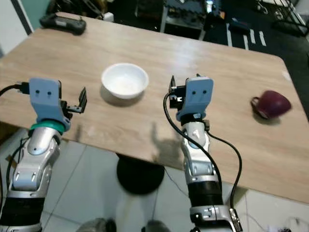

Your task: Setting the table

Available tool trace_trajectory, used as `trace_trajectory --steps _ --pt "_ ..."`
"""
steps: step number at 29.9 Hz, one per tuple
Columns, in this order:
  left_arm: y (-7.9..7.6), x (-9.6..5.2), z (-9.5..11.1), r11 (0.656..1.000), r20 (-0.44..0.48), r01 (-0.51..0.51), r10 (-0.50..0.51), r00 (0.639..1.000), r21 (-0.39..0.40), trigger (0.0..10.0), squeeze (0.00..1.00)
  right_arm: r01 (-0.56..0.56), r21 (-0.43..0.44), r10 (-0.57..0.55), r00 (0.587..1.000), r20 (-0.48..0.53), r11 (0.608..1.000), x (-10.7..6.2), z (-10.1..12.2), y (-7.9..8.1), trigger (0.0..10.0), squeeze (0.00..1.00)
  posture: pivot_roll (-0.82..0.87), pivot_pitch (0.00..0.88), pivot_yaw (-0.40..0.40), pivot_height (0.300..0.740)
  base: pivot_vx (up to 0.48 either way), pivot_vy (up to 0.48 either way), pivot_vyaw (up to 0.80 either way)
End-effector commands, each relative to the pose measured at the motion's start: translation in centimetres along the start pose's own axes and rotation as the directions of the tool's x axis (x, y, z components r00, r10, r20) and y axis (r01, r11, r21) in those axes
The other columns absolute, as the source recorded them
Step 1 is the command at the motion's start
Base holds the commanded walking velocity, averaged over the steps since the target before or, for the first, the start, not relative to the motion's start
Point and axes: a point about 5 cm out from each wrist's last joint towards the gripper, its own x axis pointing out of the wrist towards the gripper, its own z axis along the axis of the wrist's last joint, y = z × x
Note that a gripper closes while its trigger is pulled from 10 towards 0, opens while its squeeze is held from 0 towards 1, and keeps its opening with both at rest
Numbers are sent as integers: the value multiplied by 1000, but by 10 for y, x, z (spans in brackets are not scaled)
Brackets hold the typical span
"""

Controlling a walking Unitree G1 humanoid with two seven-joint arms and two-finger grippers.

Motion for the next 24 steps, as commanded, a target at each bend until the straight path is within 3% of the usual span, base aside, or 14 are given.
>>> trace_trajectory --steps 1,5,12,21,24 --pt "-4 0 -1 1000 -11 17 -18 1000 -1 10000 0 34 -20 -34 999 -26 999 -2 -5 -9 10000 0 -72 0 54 740 371 0 0" --pt "-6 0 -2 999 -29 36 -36 999 4 10000 0 48 -19 -49 998 -42 999 -3 -8 -11 10000 0 -74 0 56 740 0 0 -481" --pt "-14 -1 -5 994 -56 113 -112 992 8 10000 0 72 -27 -74 995 -63 997 -4 -12 -16 10000 0 -77 0 59 740 0 0 0" --pt "-12 2 -8 993 -78 110 -107 991 38 10000 0 74 -29 -76 995 -63 997 -3 -13 -14 10000 0 -73 0 64 740 0 0 0" --pt "-10 3 -11 992 -98 111 -105 990 58 10000 0 73 -26 -75 995 -62 997 -3 -12 -13 10000 0 -74 0 65 740 0 -371 0"
